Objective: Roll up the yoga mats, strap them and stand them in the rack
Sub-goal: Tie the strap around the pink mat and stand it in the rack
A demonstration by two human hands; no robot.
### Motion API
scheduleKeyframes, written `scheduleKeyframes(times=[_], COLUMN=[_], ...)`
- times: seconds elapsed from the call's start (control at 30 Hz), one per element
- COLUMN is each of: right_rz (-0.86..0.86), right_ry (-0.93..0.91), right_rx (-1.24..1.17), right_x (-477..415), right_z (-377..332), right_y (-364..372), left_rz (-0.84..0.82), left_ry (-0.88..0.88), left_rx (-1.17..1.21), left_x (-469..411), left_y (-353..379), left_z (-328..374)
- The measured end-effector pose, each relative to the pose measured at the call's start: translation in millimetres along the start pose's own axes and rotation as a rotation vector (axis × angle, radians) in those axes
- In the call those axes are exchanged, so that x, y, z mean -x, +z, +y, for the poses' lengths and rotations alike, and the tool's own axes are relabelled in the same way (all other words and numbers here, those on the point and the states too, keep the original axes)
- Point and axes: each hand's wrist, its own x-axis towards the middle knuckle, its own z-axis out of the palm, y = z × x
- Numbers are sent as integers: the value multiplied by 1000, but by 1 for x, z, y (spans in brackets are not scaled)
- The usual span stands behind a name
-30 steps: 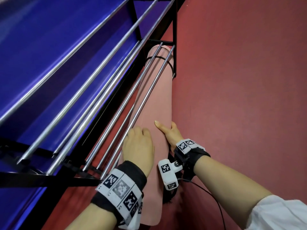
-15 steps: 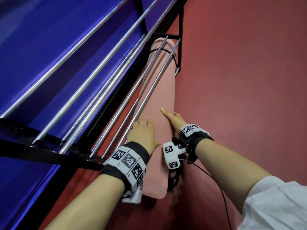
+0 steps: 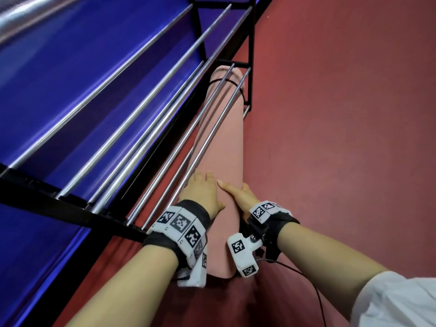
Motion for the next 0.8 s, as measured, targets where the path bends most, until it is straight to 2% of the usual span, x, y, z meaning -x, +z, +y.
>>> scheduleKeyframes(times=[0.3, 0.63, 0.7, 0.8], right_rz=[72, 87, 90, 42], right_ry=[-56, -44, -32, 33], right_rx=[-55, 59, 66, 11], right_x=[-14, -35, -33, -26], right_z=[-1, -28, -29, -27], right_y=[5, 18, 23, 20], left_rz=[35, 99, 152, 326], left_ry=[43, 101, 115, 167], left_rx=[-20, 51, 86, 103], left_x=[2, 16, 16, 14], left_y=[-5, 8, 10, 9], left_z=[-5, -11, -17, -26])
